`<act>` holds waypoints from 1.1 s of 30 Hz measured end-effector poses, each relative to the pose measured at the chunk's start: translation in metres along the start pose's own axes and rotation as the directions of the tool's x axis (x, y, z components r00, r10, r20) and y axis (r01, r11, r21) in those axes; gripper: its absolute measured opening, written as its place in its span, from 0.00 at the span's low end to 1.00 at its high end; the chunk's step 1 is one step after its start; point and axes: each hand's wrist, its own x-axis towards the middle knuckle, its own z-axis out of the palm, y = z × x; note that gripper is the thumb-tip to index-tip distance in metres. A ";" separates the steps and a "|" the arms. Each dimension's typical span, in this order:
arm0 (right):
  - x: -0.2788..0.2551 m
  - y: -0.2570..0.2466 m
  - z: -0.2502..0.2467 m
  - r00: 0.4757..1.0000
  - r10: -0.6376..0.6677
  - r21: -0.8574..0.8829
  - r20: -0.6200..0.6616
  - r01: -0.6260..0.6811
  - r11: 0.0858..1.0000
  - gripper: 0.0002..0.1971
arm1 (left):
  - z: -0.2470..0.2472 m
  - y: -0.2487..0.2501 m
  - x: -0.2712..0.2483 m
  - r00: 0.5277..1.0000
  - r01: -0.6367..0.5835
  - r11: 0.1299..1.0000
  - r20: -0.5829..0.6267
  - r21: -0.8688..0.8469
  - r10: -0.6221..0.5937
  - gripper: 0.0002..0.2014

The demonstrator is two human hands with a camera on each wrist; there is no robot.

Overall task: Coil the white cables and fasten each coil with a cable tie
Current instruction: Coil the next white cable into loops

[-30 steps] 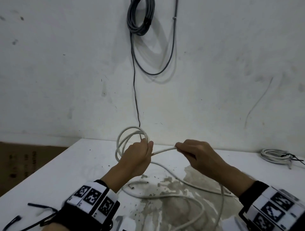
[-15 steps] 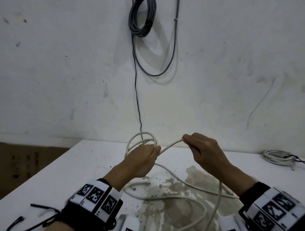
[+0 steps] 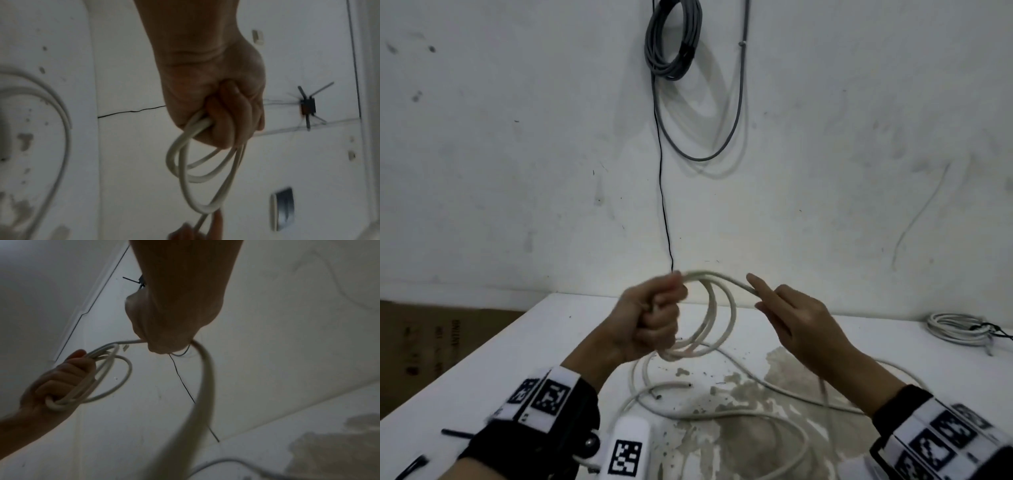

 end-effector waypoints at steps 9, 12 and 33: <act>-0.009 -0.032 0.026 0.974 0.148 0.330 0.171 -0.198 0.923 0.28 | -0.014 0.014 0.003 0.920 -0.367 0.849 -0.013 -0.380 0.391 0.22; -0.009 -0.037 0.035 0.916 0.161 0.281 0.368 -0.274 0.920 0.36 | -0.010 0.012 0.010 0.869 -0.491 0.768 -0.169 -0.410 0.466 0.24; 0.048 -0.061 -0.051 0.458 0.221 0.302 0.861 -0.810 0.502 0.08 | 0.017 -0.029 0.026 0.818 0.410 0.058 -0.395 0.910 0.419 0.08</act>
